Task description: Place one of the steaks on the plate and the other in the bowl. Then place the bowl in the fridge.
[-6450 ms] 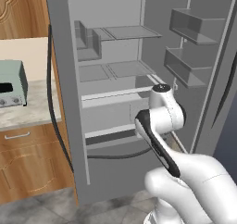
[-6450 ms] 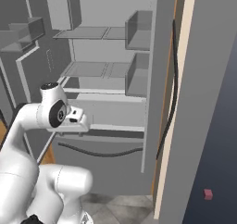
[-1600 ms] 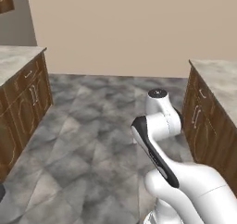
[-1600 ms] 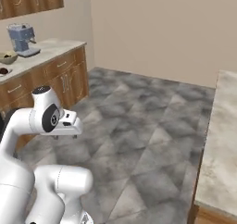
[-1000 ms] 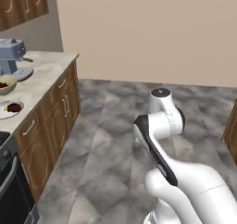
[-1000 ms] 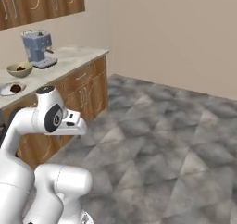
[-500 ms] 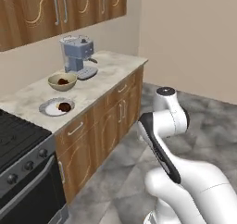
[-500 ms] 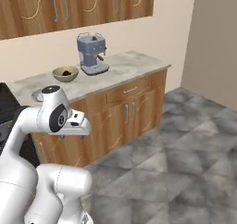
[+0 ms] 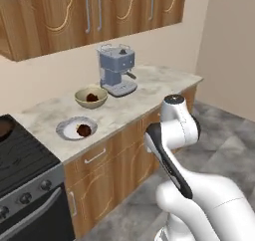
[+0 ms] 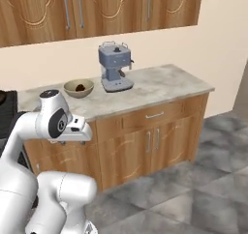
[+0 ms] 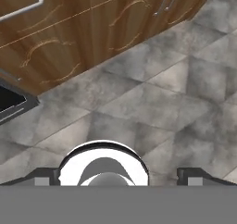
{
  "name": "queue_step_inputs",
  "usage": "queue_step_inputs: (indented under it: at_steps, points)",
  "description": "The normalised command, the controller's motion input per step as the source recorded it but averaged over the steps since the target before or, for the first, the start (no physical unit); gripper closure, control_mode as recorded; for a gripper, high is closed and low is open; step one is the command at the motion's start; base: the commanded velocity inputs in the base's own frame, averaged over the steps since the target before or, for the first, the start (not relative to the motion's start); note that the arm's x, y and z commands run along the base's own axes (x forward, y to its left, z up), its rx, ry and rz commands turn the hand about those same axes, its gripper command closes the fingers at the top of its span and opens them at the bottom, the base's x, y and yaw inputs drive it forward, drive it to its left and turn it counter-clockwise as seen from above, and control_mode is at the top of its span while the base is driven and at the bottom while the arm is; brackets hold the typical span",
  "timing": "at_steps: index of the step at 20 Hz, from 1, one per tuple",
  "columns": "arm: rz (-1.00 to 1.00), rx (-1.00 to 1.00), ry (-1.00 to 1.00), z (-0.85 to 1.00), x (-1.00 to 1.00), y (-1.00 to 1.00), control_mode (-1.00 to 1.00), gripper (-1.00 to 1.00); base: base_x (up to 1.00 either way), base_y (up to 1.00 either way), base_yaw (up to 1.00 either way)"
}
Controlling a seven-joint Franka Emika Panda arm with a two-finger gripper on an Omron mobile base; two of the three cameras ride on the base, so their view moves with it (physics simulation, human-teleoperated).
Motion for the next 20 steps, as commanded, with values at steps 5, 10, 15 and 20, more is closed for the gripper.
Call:
queue_step_inputs:
  at_steps: [5, 10, 15, 20]
  points:
    - [0.0, 0.0, 0.0, 0.0, 0.0, 0.0, 1.0, -1.0, 0.53, -0.55, 0.61]
    - [0.0, 0.0, 0.0, 0.0, 0.0, 0.0, 1.0, -1.0, 0.27, -0.66, 0.22]
    - [0.0, 0.0, 0.0, 0.0, 0.0, 0.0, 1.0, -1.0, 0.43, -0.55, -0.05]
    - [0.0, 0.0, 0.0, 0.0, 0.0, 0.0, 1.0, -1.0, 0.85, 0.07, 0.14]
